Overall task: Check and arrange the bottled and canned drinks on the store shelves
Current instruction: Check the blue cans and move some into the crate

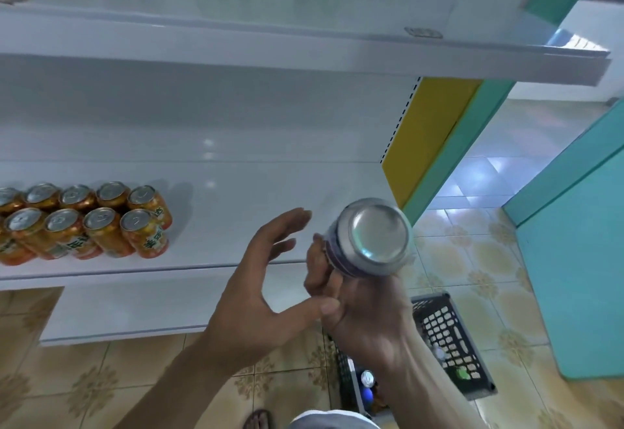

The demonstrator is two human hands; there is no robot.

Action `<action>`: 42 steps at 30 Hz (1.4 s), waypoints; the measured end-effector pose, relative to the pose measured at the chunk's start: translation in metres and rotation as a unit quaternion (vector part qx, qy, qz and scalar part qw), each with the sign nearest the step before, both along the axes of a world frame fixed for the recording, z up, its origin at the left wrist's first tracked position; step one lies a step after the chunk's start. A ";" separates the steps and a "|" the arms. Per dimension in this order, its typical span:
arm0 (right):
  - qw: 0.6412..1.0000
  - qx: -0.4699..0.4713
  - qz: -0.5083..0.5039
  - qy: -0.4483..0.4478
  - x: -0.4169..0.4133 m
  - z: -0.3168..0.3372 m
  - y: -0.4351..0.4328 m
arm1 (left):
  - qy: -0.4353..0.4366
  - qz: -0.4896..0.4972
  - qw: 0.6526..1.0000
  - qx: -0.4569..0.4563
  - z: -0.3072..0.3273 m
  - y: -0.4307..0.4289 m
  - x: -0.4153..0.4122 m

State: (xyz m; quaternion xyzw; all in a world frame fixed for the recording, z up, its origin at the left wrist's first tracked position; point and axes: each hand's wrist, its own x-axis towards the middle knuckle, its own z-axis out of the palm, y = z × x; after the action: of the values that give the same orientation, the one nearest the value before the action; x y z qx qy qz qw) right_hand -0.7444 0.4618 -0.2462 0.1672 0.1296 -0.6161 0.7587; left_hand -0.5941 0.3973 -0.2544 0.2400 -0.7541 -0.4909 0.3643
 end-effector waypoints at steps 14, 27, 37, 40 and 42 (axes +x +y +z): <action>0.906 -0.067 -0.121 0.400 -0.007 0.003 0.005 | 0.050 -0.004 0.999 0.001 0.019 0.009 -0.014; 0.723 -0.063 -0.098 0.681 -0.024 0.029 0.015 | 0.097 0.024 0.973 0.208 0.037 -0.002 -0.033; 0.652 -0.096 -0.081 0.748 -0.036 0.015 0.021 | 0.097 0.020 0.944 0.315 0.033 -0.001 -0.033; 0.579 -0.118 -0.072 0.804 -0.033 0.014 0.023 | 0.090 0.017 0.922 0.377 0.034 0.001 -0.034; 0.546 -0.128 -0.074 0.824 -0.033 0.013 0.025 | 0.070 0.006 0.913 0.402 0.035 0.002 -0.034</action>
State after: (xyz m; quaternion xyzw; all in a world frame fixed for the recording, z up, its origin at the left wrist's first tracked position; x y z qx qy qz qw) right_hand -0.7778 0.4866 -0.2337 -0.5042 0.6051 -0.5470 0.2836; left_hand -0.6285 0.3993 -0.2192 0.3359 -0.4644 -0.7656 0.2924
